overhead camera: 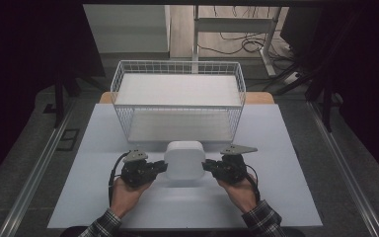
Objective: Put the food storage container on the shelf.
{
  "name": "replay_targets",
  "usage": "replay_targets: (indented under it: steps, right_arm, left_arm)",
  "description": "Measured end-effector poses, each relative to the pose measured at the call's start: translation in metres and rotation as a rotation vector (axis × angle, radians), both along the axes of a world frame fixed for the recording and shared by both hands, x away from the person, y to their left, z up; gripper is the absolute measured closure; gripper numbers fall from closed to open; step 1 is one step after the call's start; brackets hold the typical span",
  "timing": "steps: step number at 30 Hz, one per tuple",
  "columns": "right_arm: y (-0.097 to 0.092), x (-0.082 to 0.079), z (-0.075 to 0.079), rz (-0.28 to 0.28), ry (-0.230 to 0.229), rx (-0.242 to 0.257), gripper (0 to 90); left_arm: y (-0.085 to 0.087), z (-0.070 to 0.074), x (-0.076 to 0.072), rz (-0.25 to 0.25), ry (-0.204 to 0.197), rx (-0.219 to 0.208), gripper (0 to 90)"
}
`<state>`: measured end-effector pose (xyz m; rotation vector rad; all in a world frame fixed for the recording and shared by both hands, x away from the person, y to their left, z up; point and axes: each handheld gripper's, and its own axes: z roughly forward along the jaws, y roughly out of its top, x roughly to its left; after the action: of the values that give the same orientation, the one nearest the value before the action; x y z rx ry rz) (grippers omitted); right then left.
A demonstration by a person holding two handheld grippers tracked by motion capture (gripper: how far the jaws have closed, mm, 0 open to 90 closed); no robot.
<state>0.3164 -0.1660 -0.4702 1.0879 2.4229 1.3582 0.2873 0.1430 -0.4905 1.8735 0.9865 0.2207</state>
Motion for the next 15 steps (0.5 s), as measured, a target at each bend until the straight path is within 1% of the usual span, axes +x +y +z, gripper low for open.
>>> replay_targets:
  steps: [3,6,10,13,15]
  right_arm:
    - [0.002,0.008,0.004,-0.001,-0.016,0.002,77.4]
    - [0.003,0.018,0.006,-0.004,-0.023,0.007,77.4]
    - [0.008,0.032,0.007,-0.008,-0.027,0.008,77.3]
    - [0.013,0.044,0.006,-0.014,-0.024,0.002,77.2]
    - [0.016,0.051,0.005,-0.018,-0.024,-0.003,77.0]
  left_arm:
    - [0.002,0.004,0.009,0.002,-0.011,0.0,79.6]
    - [0.004,0.008,0.019,0.003,-0.018,0.004,79.6]
    - [0.007,0.011,0.033,0.018,-0.02,0.006,79.5]
    - [0.009,0.01,0.043,0.037,-0.015,-0.002,79.5]
    - [0.01,0.008,0.049,0.051,-0.005,-0.009,79.5]
